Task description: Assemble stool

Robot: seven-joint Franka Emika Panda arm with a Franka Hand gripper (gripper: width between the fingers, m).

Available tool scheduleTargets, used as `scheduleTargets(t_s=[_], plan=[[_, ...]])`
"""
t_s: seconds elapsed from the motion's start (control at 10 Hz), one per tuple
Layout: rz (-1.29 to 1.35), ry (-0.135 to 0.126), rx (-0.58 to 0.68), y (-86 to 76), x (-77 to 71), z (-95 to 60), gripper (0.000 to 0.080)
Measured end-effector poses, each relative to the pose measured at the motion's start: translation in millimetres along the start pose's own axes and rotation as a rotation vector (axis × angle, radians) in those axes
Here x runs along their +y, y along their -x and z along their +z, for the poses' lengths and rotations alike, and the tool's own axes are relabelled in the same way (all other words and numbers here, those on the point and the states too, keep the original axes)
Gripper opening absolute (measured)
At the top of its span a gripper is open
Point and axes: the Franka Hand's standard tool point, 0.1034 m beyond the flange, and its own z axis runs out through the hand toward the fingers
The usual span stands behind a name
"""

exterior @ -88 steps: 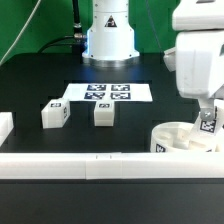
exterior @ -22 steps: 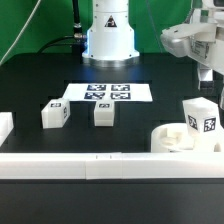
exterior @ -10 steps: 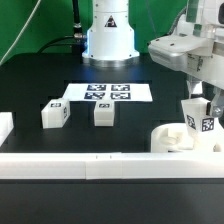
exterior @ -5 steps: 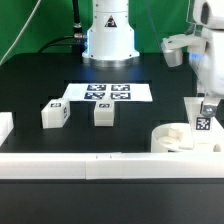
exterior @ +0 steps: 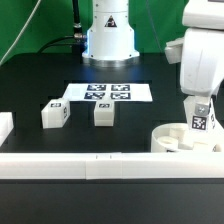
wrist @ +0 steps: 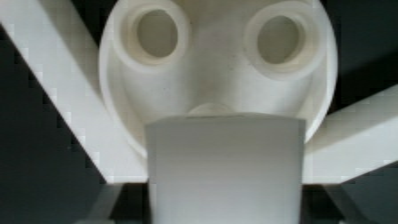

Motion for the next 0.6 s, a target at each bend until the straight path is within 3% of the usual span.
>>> scheduleTargets(t_s=[0.2, 0.3, 0.5, 0.6], plan=[[0.241, -0.012, 0.006, 2.1, -1.3, 0.2, 0.0337], [0.425, -0.032, 0.01, 1.6, -3.4, 0.4, 0.0337], [0.762, -0.099, -0.008, 1.6, -11.1, 1.3, 0.0337], [0.856, -0.096, -0.011, 0.3, -11.9, 1.4, 0.0337]])
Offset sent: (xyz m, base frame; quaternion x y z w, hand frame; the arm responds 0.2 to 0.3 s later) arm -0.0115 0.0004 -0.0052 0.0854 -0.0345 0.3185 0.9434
